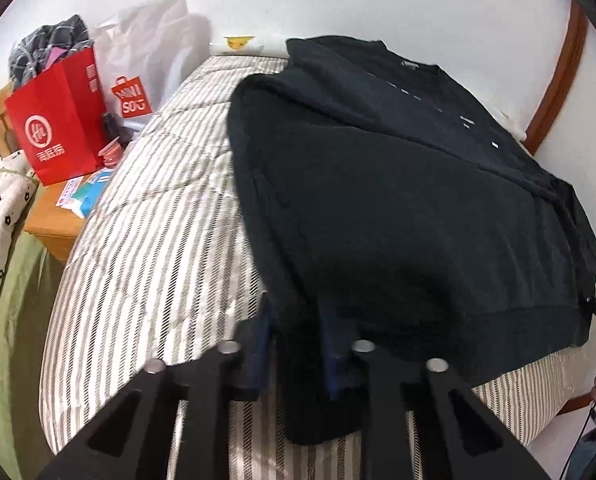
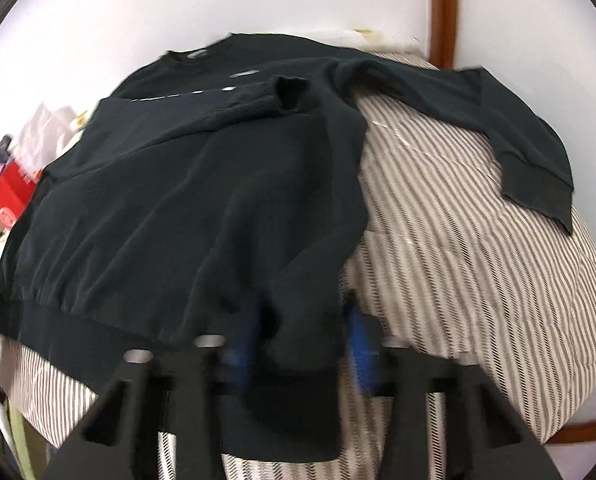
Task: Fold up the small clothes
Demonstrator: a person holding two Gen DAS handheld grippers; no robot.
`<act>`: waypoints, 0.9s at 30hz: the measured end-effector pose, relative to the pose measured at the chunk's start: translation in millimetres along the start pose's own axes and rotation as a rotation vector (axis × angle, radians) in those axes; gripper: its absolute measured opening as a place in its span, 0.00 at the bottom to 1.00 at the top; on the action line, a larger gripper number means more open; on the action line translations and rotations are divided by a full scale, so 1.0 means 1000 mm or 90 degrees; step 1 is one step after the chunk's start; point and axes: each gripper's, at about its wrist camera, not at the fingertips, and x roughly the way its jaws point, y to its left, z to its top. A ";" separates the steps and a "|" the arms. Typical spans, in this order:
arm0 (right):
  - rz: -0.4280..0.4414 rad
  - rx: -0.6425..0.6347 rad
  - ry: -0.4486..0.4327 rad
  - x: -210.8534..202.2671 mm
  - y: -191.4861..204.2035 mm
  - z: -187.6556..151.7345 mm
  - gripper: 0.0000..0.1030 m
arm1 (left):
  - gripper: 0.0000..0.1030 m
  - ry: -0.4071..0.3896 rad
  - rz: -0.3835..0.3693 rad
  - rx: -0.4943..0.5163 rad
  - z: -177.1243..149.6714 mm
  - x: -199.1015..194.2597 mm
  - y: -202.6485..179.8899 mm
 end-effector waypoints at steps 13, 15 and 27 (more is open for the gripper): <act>0.009 -0.019 -0.023 -0.048 -0.004 -0.022 0.11 | 0.11 0.003 -0.038 -0.015 -0.047 -0.043 0.008; 0.019 -0.027 -0.025 -0.059 -0.007 -0.028 0.11 | 0.12 0.005 -0.043 -0.012 -0.059 -0.051 0.008; -0.012 -0.056 -0.036 -0.074 0.004 -0.006 0.29 | 0.20 0.011 -0.029 -0.023 -0.046 -0.051 0.015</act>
